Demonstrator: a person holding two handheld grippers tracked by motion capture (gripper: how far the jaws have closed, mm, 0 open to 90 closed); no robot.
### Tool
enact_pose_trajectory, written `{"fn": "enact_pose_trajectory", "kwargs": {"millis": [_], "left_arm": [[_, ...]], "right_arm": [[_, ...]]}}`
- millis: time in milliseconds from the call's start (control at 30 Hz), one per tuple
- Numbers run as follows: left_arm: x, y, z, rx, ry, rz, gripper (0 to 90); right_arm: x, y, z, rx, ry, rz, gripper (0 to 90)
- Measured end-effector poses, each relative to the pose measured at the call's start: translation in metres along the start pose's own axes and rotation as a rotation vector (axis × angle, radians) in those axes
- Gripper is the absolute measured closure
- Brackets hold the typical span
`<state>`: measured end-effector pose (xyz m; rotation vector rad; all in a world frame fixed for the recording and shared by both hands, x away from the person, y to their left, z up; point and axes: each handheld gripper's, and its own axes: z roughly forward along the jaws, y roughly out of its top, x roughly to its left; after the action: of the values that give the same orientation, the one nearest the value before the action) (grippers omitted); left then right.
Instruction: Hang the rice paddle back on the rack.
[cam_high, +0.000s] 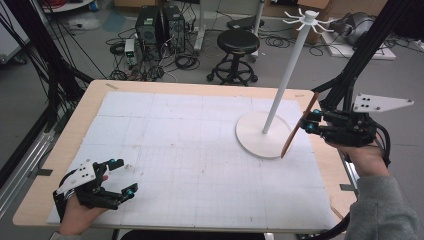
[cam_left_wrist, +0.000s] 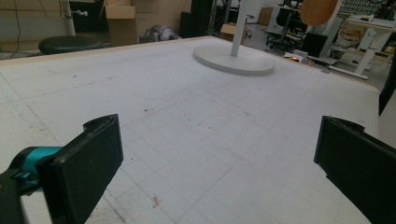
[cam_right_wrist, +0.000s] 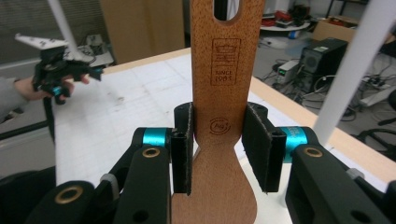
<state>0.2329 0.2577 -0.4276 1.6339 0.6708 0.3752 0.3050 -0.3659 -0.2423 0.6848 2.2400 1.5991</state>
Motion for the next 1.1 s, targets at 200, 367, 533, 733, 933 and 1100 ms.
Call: {"fn": "enact_pose_trajectory", "kwargs": {"millis": [200,367,533,733,933,1100], "left_arm": [[0.0,0.0,0.0,-0.004,-0.001,-0.004,1.8],[-0.001,0.001,-0.003,-0.015,-0.004,-0.006,1.8],[-0.002,0.003,-0.002,-0.048,-0.032,-0.032,1.8],[-0.001,0.003,-0.001,-0.045,-0.038,-0.037,1.8],[-0.001,0.004,-0.002,-0.081,-0.047,-0.066,1.8],[0.0,0.003,-0.003,-0.073,-0.041,-0.066,1.8]], "right_arm": [[-0.008,0.009,0.001,0.003,-0.027,0.011,64.8],[-0.011,0.016,0.002,-0.013,-0.031,0.007,64.8],[-0.016,0.024,0.002,-0.013,-0.048,0.0,64.8],[-0.026,0.031,0.006,-0.027,-0.075,0.003,64.8],[-0.035,0.042,0.007,-0.06,-0.084,0.015,64.8],[-0.041,0.05,0.006,-0.05,-0.108,0.017,64.8]]}}
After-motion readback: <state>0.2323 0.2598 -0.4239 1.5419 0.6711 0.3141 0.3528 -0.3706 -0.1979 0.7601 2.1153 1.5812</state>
